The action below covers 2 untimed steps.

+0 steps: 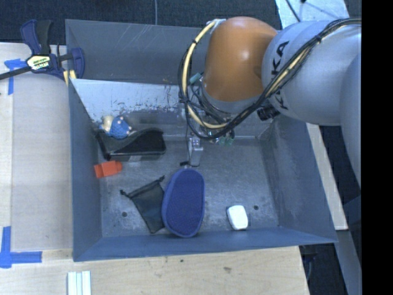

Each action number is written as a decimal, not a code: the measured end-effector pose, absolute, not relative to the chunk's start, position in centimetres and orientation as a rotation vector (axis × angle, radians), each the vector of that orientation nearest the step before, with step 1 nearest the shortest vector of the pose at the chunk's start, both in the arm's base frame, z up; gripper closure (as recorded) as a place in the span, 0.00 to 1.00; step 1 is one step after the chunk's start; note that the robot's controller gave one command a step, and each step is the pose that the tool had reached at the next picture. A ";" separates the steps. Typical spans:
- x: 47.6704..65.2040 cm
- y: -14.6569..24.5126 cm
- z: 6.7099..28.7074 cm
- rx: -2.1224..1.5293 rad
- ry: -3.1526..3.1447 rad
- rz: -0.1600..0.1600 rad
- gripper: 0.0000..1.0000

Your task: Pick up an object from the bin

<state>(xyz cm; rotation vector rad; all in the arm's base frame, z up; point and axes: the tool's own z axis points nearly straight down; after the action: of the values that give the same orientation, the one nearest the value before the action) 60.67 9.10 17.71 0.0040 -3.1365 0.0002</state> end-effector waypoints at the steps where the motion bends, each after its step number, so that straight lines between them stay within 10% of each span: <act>1: 56.2 8.7 7.2 1.087 -2.952 0.000 0.00; 2: 55.8 7.3 10.1 1.462 -2.788 0.002 0.00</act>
Offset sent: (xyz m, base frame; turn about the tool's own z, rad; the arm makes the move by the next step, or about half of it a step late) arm -0.0469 -0.0048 -0.1071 -0.7034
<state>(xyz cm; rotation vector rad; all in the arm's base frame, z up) 55.84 7.30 10.10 1.4622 -2.7878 0.0022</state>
